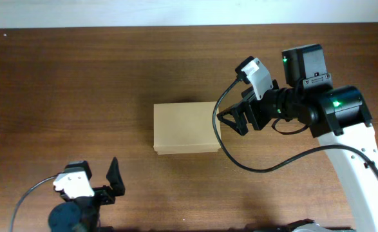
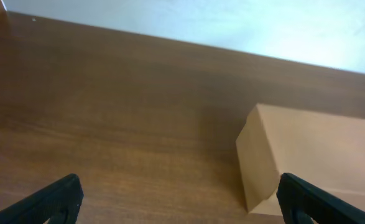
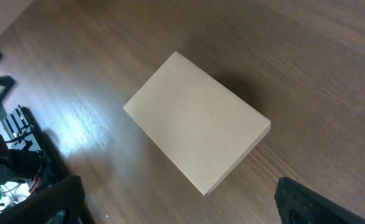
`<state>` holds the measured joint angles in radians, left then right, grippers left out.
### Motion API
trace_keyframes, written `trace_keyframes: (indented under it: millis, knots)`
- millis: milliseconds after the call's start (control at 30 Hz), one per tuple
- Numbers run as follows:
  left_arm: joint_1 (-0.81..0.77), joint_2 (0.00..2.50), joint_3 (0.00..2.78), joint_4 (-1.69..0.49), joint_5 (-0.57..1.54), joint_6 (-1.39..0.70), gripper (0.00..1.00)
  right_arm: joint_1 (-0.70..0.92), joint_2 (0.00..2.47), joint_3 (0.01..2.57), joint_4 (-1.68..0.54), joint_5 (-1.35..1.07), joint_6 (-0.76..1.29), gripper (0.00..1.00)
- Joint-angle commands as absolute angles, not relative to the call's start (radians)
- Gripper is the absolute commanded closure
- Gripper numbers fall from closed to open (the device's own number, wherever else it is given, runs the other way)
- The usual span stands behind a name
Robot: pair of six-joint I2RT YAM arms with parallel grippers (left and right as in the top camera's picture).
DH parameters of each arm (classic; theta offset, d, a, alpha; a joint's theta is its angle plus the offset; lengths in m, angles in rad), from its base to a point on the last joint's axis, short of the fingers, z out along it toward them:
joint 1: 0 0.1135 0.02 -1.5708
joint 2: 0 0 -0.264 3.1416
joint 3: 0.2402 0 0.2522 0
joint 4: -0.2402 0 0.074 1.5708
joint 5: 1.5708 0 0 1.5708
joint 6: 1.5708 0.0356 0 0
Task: Pack container
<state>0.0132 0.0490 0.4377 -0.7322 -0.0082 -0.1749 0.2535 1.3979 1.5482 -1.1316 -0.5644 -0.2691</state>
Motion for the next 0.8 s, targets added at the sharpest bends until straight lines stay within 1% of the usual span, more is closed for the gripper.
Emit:
trace_keyframes:
  millis: [0, 333, 767]
  knots:
    - [0.018, 0.016, 0.356, -0.680, 0.012, -0.155, 0.00, 0.262, 1.404, 1.560, -1.131, -0.559, -0.272, 0.01]
    - [0.018, 0.006, 0.147, -0.456, 0.031, -0.155, 0.00, 0.262, 1.404, 1.560, -1.131, -0.559, -0.272, 0.01]
    - [0.016, 0.006, 0.145, -0.442, 0.030, -0.155, 0.00, 0.262, 1.404, 1.560, -1.131, -0.559, -0.272, 0.01]
